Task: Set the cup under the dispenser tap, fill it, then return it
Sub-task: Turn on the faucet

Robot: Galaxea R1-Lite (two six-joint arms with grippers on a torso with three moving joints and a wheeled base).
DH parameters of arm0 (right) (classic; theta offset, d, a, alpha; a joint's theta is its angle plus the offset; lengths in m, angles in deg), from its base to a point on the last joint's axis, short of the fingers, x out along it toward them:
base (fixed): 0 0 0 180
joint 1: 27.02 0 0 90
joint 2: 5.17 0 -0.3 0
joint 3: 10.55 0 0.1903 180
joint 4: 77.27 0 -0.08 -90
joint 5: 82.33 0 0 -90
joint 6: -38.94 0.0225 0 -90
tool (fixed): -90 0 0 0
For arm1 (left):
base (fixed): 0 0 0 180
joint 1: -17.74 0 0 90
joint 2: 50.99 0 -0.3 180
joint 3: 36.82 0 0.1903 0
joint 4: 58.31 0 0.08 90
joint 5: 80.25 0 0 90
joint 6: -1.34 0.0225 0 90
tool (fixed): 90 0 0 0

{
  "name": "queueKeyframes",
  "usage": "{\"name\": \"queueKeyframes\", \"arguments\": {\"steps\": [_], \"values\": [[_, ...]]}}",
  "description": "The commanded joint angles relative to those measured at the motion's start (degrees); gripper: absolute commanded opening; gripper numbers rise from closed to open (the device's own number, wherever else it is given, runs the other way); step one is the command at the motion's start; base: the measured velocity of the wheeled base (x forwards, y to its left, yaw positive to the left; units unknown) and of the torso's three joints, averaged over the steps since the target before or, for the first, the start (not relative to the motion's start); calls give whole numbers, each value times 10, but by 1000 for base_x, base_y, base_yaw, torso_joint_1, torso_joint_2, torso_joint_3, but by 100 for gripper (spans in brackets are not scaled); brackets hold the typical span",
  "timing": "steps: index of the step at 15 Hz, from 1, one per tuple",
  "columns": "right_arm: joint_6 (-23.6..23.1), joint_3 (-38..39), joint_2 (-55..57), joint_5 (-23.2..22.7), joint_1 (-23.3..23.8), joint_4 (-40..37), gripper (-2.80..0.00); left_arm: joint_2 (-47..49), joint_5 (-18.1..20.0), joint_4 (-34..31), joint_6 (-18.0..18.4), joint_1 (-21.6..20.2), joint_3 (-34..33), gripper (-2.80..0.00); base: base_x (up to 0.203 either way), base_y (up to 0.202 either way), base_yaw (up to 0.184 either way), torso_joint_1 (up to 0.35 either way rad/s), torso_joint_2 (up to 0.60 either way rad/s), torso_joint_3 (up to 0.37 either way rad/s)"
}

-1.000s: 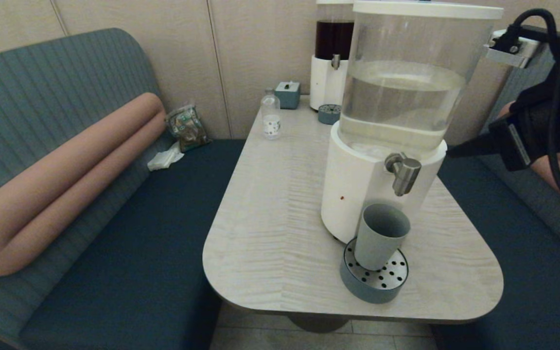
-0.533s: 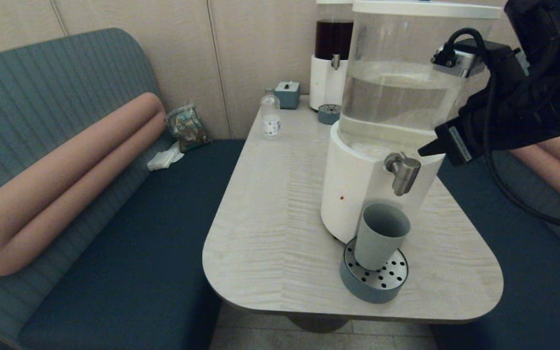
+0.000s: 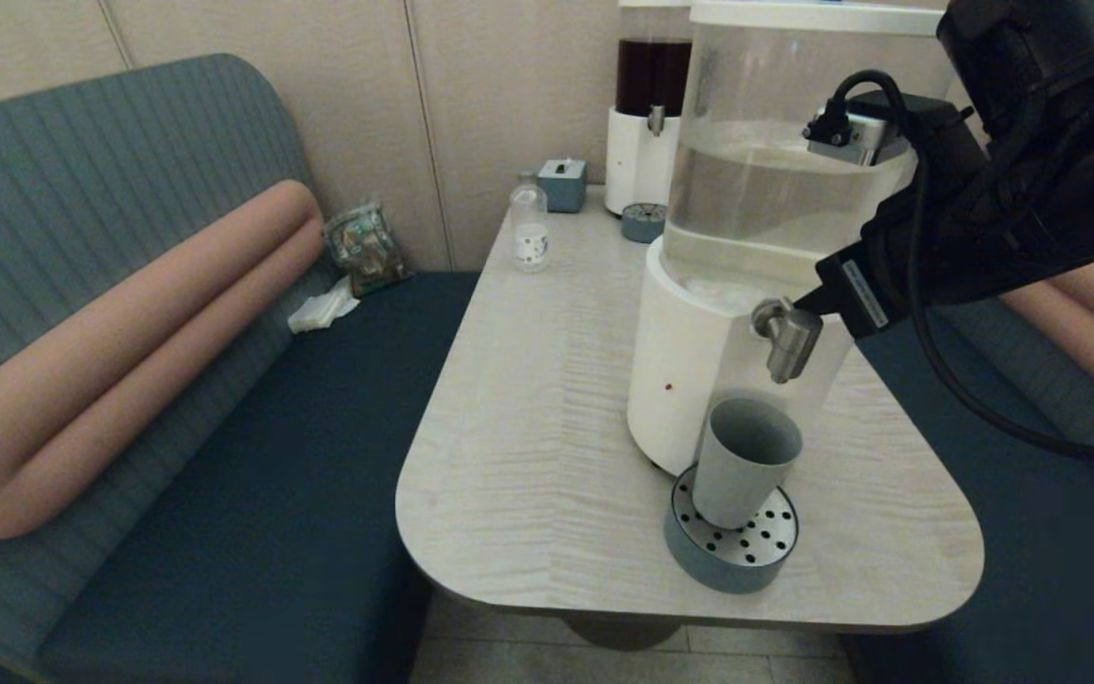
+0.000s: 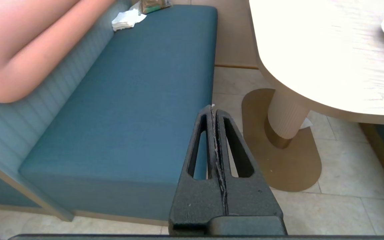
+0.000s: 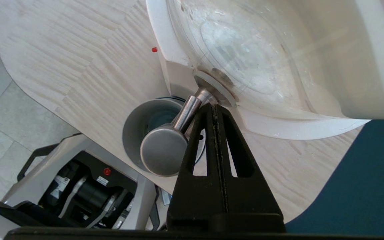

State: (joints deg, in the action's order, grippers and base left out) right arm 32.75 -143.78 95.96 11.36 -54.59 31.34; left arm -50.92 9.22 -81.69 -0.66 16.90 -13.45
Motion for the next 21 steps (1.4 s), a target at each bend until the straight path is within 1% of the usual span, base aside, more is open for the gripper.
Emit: {"name": "queueKeyframes", "arguments": {"steps": [1, 7, 9, 12, 14, 19, 21], "values": [[-2, 3, -4, -1, -4, -2, -280, 0, 0, 0, 0, 0, 0, -280, 0, 0, 0, 0, 0, 0], [-5, 6, -6, -17, -36, 0, -280, 1, 0, 0, 0, 0, 0, -280, 0, 0, 0, 0, 0, 0], [-6, 6, -6, -27, -37, 1, -280, 0, -1, 0, 0, 0, 0, -280, 0, 0, 0, 0, 0, 0], [-9, 7, 0, -54, -39, 3, -280, 0, 0, -1, 0, 0, 0, -280, 0, 0, 0, 0, 0, 0], [-13, 12, 2, -55, -39, 4, -280, 0, 0, -1, 0, 0, 0, -280, 0, 0, 0, 0, 0, 0], [-46, 27, 1, -54, -35, 6, -280, 1, 0, 0, 0, 0, 0, -280, 0, 0, 0, 0, 0, 0], [-76, 28, 0, -53, -31, 16, -280, 1, -1, -1, 0, 0, 0, -280, 0, 0, 0, 0, 0, 0]]}}
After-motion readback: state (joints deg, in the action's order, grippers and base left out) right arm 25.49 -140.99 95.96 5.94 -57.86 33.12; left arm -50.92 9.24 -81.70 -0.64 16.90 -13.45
